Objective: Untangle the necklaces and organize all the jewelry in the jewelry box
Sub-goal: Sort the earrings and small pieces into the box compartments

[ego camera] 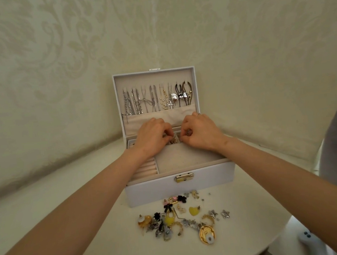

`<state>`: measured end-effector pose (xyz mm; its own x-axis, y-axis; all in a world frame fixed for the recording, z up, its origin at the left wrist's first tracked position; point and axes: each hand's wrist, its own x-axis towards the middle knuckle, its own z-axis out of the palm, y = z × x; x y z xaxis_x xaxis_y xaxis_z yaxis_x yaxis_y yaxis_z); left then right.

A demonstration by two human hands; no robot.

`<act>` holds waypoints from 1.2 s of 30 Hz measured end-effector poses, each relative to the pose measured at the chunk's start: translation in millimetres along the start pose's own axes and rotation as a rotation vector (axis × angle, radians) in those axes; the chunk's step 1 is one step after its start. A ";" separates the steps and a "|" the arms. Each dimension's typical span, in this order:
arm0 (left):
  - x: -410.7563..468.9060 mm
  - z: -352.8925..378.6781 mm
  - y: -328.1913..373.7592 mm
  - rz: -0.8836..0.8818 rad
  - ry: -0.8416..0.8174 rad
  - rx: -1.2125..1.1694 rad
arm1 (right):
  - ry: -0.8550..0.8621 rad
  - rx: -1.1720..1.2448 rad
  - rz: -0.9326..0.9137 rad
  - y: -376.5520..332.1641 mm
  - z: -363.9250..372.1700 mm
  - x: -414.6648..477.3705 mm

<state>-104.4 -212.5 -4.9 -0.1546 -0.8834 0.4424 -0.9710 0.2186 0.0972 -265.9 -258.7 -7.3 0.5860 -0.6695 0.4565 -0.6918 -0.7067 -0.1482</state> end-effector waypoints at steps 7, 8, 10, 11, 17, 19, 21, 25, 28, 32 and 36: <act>-2.1 -2.2 0.7 -0.003 -0.032 -0.023 | 0.031 -0.008 -0.008 0.6 -1.7 -2.7; -2.4 -2.8 0.5 -0.009 -0.024 -0.030 | 0.049 0.013 0.001 0.6 -3.0 -3.2; -2.9 -4.3 -0.8 -0.022 -0.015 -0.053 | 0.065 0.049 0.012 0.7 -5.1 -3.9; -3.0 -5.2 -0.9 -0.026 -0.014 -0.059 | 0.057 0.052 0.013 0.8 -5.3 -4.0; 1.6 -6.2 9.7 -0.035 -0.074 -0.021 | 0.007 0.040 0.006 -0.9 -6.8 -5.2; 5.4 -5.9 11.7 -0.032 -0.118 0.018 | -0.018 0.018 0.007 -1.5 -7.9 -5.9; 8.5 -5.8 13.3 -0.030 -0.142 0.037 | -0.029 0.010 0.008 -2.0 -8.0 -6.1; 11.1 -5.3 14.1 -0.024 -0.153 0.049 | -0.039 0.013 0.000 -2.7 -7.9 -6.4; 9.5 -6.5 13.7 -0.001 -0.126 0.066 | -0.030 0.017 -0.009 -2.7 -8.1 -6.7; 5.0 -6.0 15.9 0.051 -0.048 0.124 | -0.024 0.002 -0.011 -3.1 -6.9 -6.8; 2.8 -4.2 18.1 0.074 -0.009 0.186 | -0.029 -0.029 -0.014 -3.5 -5.8 -7.1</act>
<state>-121.7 -209.2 1.8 -0.2277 -0.8714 0.4345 -0.9737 0.2035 -0.1022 -270.1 -250.1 -5.0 0.6076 -0.6661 0.4326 -0.6950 -0.7095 -0.1165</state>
